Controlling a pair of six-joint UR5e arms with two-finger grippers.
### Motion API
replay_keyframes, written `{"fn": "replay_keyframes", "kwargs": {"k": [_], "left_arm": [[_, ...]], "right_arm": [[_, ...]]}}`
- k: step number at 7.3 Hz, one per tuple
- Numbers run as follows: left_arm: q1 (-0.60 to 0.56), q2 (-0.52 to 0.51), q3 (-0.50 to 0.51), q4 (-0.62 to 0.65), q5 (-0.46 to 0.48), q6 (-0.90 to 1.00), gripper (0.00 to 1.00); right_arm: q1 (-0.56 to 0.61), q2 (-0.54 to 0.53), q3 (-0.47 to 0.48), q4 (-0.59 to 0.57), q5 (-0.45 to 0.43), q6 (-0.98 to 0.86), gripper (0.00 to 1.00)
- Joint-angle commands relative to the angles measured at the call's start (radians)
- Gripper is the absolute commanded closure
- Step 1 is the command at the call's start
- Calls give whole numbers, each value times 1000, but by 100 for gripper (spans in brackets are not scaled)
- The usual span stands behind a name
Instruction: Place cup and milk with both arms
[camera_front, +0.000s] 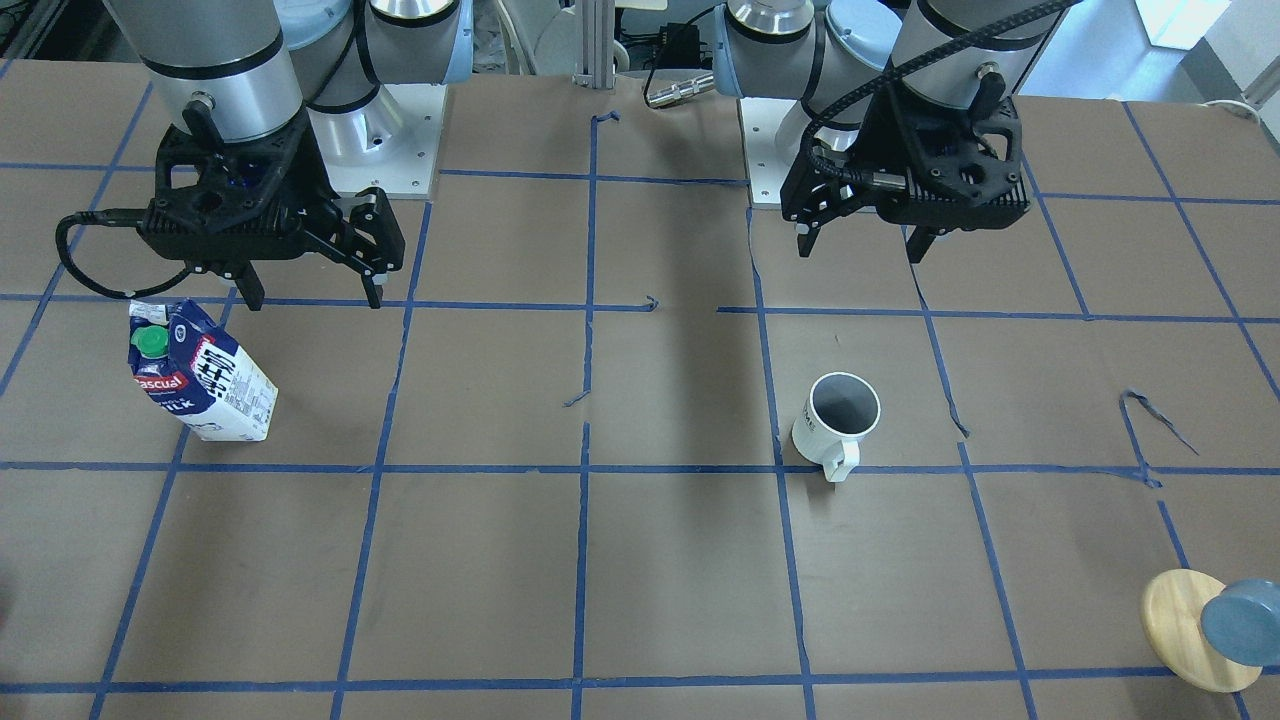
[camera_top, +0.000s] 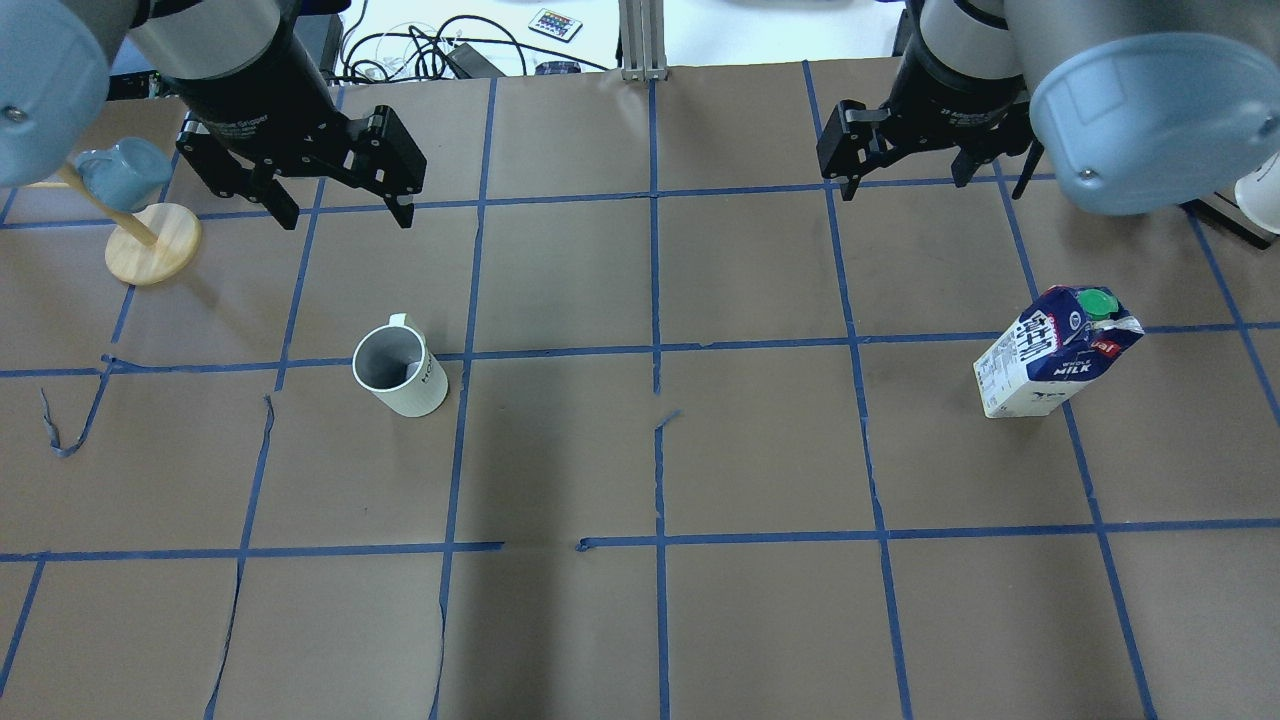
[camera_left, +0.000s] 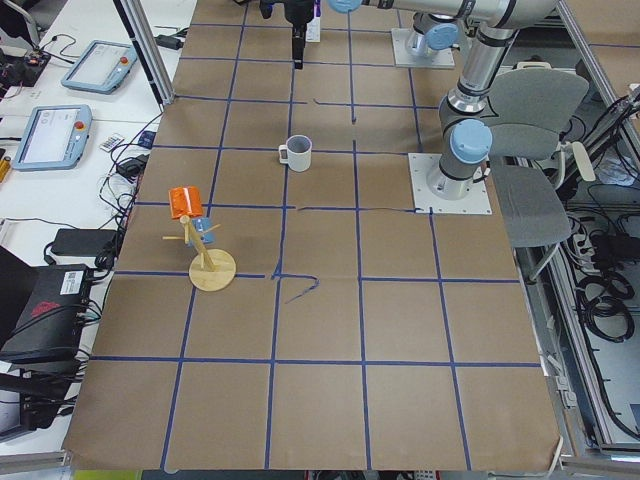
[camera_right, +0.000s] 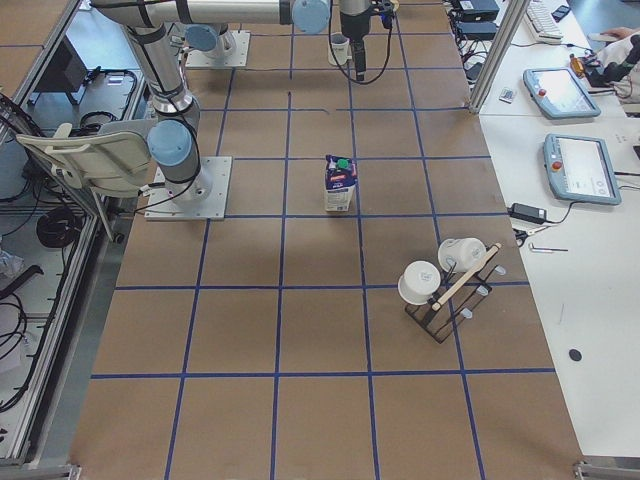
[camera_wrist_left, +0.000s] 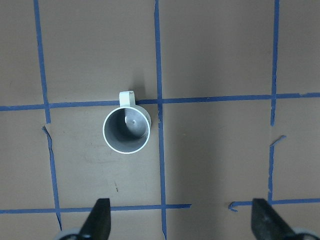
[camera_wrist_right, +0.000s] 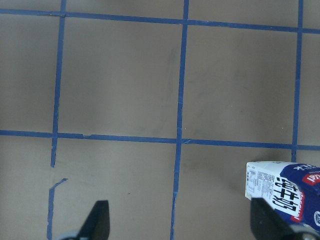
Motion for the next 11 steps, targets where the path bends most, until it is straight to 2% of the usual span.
{"fn": "replay_keyframes", "kwargs": {"k": [1,5,7,11], "left_arm": [[0,-1,1,0,0,2,0],[0,-1,-1,0,0,2,0],[0,-1,1,0,0,2,0],[0,-5,-1,0,2,-3,0]], "right_arm": [[4,-5,-1,22,3,-7,0],[-5,2,5,42,-2,-13,0],[-77,2,5,44,3,-37,0],[-223,28,13,56,4,-258,0]]}}
